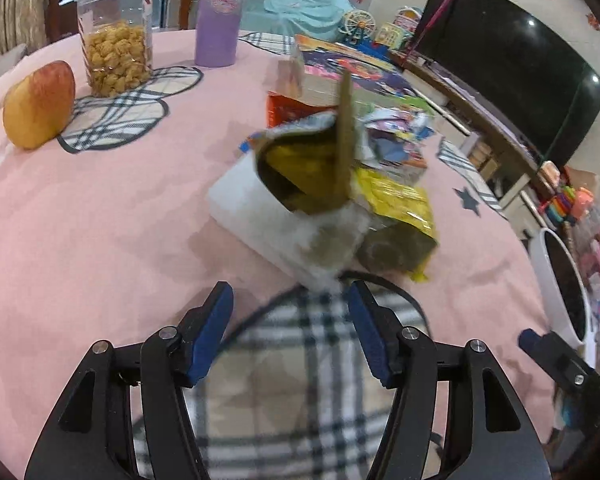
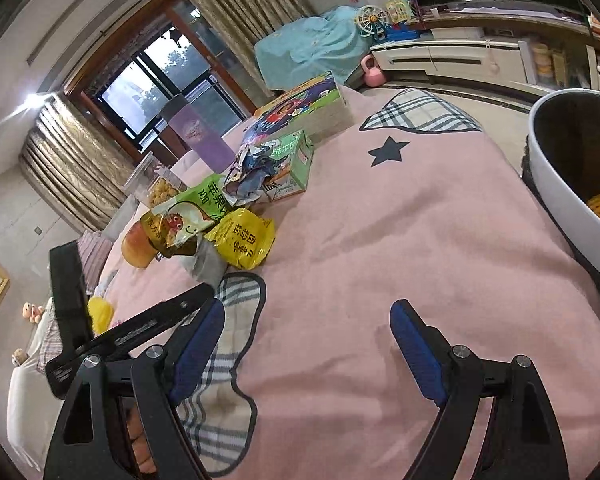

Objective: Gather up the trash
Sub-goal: 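Move both tools back to the table toward the white paper towel, then grasp the white paper towel with left tool while right tool grasps the yellow snack packet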

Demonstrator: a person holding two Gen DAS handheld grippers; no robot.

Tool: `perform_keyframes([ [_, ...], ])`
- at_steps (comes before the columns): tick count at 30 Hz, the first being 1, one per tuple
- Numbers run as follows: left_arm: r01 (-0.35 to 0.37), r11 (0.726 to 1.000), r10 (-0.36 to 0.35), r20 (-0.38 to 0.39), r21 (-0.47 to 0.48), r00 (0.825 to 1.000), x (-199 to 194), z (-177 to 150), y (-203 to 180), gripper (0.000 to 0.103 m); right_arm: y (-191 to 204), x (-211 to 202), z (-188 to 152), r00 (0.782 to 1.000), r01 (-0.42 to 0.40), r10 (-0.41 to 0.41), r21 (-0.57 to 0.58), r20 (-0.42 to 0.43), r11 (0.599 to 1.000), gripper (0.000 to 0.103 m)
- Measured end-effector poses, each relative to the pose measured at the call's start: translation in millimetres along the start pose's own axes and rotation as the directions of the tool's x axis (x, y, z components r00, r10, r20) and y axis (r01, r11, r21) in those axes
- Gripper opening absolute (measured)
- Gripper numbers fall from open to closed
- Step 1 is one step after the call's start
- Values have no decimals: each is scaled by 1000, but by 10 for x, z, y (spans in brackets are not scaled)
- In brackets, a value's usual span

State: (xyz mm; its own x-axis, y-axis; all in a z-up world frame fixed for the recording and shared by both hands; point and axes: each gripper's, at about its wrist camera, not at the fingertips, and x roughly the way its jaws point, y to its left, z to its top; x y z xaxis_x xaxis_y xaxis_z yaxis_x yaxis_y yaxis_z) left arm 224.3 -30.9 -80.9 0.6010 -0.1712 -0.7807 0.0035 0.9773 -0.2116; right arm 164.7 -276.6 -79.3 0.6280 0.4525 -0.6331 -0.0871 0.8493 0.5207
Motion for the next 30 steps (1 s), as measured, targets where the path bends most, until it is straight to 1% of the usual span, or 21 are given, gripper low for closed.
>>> perform_keyframes([
  [2,-12,1000,12,7,-15,1000,-26,18,92,61,21,42,28,1000,-5,5,-6,-4,1000,86],
  [3,-13,1000,14,10,-24,1000,-53,12,149,63,41,71,46,1000,-10,10,-13,-6,1000,86],
  [4,-15,999,15,13,-28,1000,-74,7,190,63,58,97,57,1000,-12,12,-19,-8,1000,86],
  [6,-49,998,50,25,-33,998,-149,-25,306,67,100,168,85,1000,-18,18,-28,-15,999,86],
  [11,-113,991,117,43,-73,992,-320,-125,617,67,255,390,168,999,-36,34,-60,-34,998,86],
  [12,-115,989,119,42,-87,992,-337,-138,670,68,307,461,184,999,-36,33,-71,-42,997,86],
  [13,-104,989,109,40,-101,993,-359,-155,709,68,351,525,201,998,-38,34,-80,-51,996,86],
  [14,-73,991,78,38,-111,996,-384,-175,731,68,394,589,211,997,-42,36,-88,-62,995,86],
  [16,-33,995,36,30,-97,999,-403,-206,688,68,467,690,225,996,-45,37,-101,-79,994,86],
  [17,-25,996,28,30,-88,999,-410,-210,653,69,516,762,238,996,-42,32,-114,-88,993,86],
  [18,-9,997,11,32,-74,999,-418,-214,593,74,549,806,243,995,-37,26,-126,-93,991,85],
  [19,3,998,-1,35,-60,999,-419,-212,528,76,582,854,253,995,-26,12,-144,-96,989,82],
  [20,4,999,-2,40,-49,999,-423,-209,475,78,602,902,265,995,-13,-4,-160,-102,987,69],
  [21,2,999,-1,45,-32,999,-413,-195,408,78,598,952,278,993,0,-19,-165,-114,986,47],
  [23,-11,1000,11,46,-1,999,-362,-150,284,78,558,974,299,992,8,-27,-152,-122,988,24],
  [24,-17,1000,17,49,5,999,-332,-128,245,78,529,948,304,993,10,-27,-147,-115,989,15],
  [28,-37,999,36,46,8,998,-187,-28,145,78,383,784,317,996,8,-19,-118,-86,993,13],
  [30,-84,996,83,47,26,995,-103,6,84,78,311,671,307,997,7,-15,-104,-72,995,12],
])
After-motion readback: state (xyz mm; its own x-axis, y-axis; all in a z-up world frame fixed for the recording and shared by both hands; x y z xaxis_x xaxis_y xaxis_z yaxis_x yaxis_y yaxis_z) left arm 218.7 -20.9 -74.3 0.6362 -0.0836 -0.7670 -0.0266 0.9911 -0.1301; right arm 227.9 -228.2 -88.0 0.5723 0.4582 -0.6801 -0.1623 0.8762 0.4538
